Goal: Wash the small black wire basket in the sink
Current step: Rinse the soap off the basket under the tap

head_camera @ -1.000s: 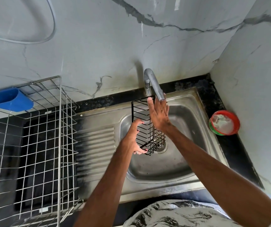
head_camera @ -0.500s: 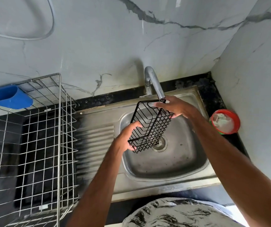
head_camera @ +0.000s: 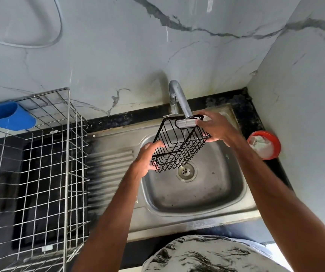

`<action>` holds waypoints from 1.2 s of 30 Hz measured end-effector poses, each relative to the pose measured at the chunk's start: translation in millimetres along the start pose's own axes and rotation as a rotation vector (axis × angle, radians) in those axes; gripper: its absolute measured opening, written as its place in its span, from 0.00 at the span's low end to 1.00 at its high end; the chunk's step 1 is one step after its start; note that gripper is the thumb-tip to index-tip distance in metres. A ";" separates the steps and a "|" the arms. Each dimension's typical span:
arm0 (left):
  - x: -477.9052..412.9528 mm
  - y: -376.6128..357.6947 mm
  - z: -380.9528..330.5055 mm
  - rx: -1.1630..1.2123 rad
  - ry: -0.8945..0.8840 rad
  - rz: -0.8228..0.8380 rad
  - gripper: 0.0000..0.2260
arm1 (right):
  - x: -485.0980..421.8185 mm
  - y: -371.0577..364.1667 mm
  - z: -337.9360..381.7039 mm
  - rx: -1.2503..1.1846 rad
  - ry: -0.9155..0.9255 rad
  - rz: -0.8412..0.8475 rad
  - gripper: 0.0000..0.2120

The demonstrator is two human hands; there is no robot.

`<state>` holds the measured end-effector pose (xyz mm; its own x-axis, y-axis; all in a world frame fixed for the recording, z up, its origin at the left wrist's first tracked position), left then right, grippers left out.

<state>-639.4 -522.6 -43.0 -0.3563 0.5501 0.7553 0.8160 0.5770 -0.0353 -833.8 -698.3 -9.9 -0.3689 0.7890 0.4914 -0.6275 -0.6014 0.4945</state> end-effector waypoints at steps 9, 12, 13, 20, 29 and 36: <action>-8.5 8.2 21.5 0.059 0.054 0.004 0.15 | 9.0 13.8 4.8 0.312 0.188 -0.192 0.18; -10.1 12.4 25.8 0.043 0.038 0.048 0.09 | 8.5 15.1 1.7 0.248 0.134 -0.138 0.23; -10.3 13.0 25.7 0.026 0.017 0.066 0.13 | 6.6 13.6 -2.6 0.179 0.079 -0.100 0.25; -27.0 19.4 16.7 0.008 -0.111 0.160 0.24 | 6.4 -12.7 -32.2 -0.311 -0.271 0.318 0.47; -29.4 4.9 -4.0 -0.143 -0.250 0.421 0.20 | -0.2 -54.1 -87.1 -0.353 -0.362 0.453 0.32; -32.2 -3.4 -11.8 -0.197 -0.301 0.516 0.22 | -3.8 -80.1 -85.0 -0.273 -0.414 0.560 0.24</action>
<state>-625.4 -549.4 -59.5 0.0169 0.8905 0.4547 0.9754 0.0853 -0.2032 -840.4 -642.4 -112.3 -0.4286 0.2297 0.8738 -0.5893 -0.8042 -0.0776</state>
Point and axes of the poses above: each hand's wrist, its own x-axis away from the middle knuckle, its own y-axis out of the back of the hand, z = x × y, the point moved 5 cm from there along -x, towards the middle knuckle, and after that the axes turned 11 degrees about x, right-handed, at the moved point
